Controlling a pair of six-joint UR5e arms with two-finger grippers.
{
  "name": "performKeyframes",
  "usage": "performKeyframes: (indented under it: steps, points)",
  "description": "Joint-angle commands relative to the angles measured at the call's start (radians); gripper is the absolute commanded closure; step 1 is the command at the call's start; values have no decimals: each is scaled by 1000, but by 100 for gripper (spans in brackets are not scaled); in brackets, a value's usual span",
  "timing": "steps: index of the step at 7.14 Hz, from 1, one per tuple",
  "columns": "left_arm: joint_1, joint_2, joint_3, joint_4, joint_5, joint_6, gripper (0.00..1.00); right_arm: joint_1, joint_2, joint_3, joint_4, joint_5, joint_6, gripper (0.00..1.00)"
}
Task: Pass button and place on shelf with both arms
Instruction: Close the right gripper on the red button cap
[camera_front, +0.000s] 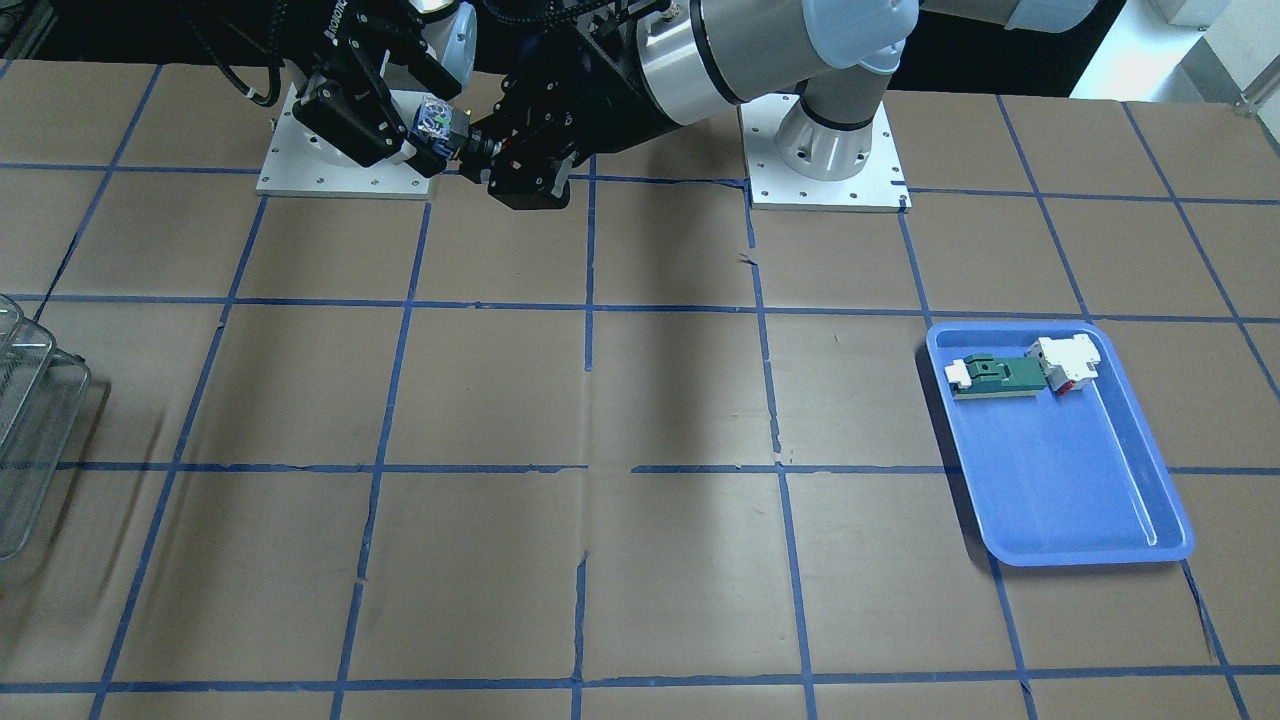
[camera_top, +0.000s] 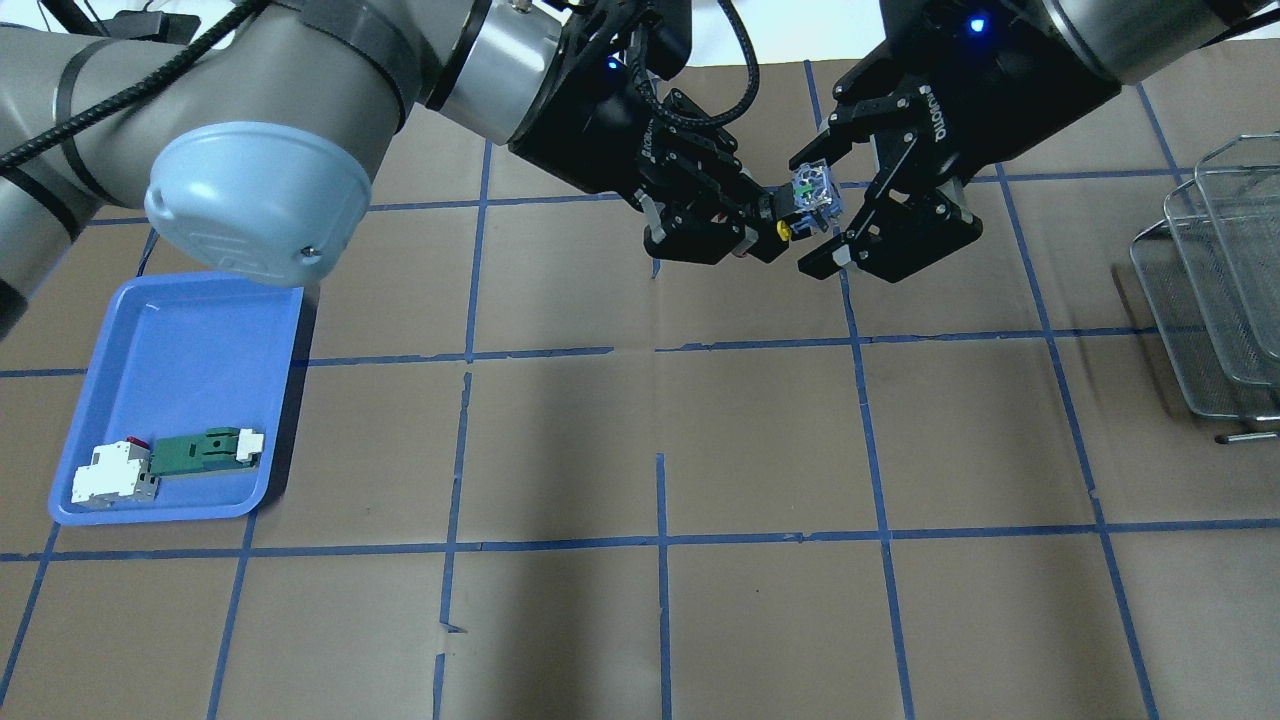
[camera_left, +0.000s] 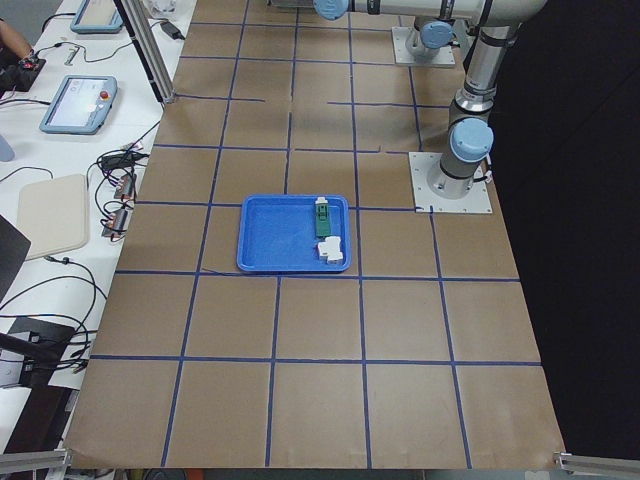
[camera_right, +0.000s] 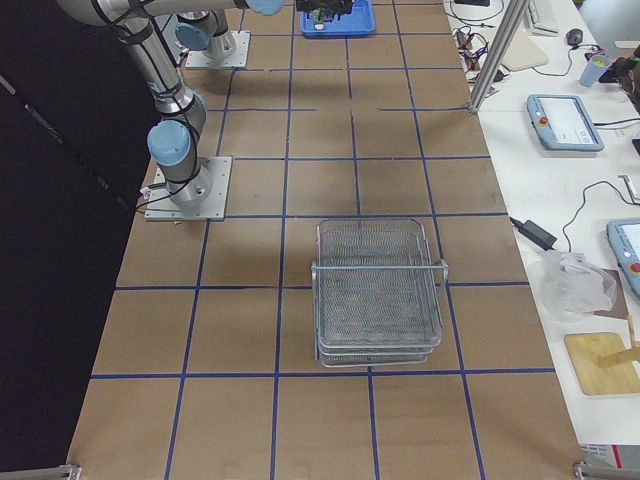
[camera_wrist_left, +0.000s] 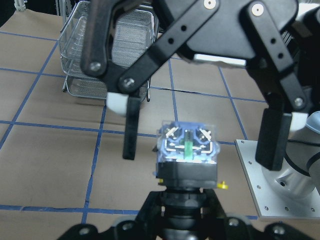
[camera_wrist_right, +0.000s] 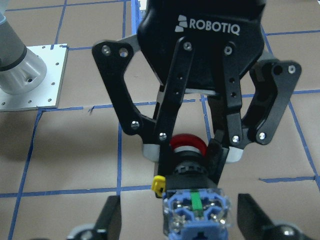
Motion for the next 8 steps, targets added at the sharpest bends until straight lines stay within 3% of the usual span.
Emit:
performKeyframes:
  steps: [1, 4, 5, 6, 8]
  points:
    - [-1, 7, -7, -2, -11, 0, 100, -1, 0, -2, -36, -9, -9, 100]
    - [-1, 10, -3, -2, 2, 6, 100, -1, 0, 1, -37, -3, -11, 100]
    - [-1, 15, -1, -2, 7, 5, 7, -1, 0, 1, -35, -3, -11, 100]
    - [-1, 23, -1, -5, 18, -5, 0, -1, 0, 2, -37, -9, -11, 100]
    - [2, 35, 25, 0, 112, -107, 0, -7, 5, 4, -43, -17, -11, 100]
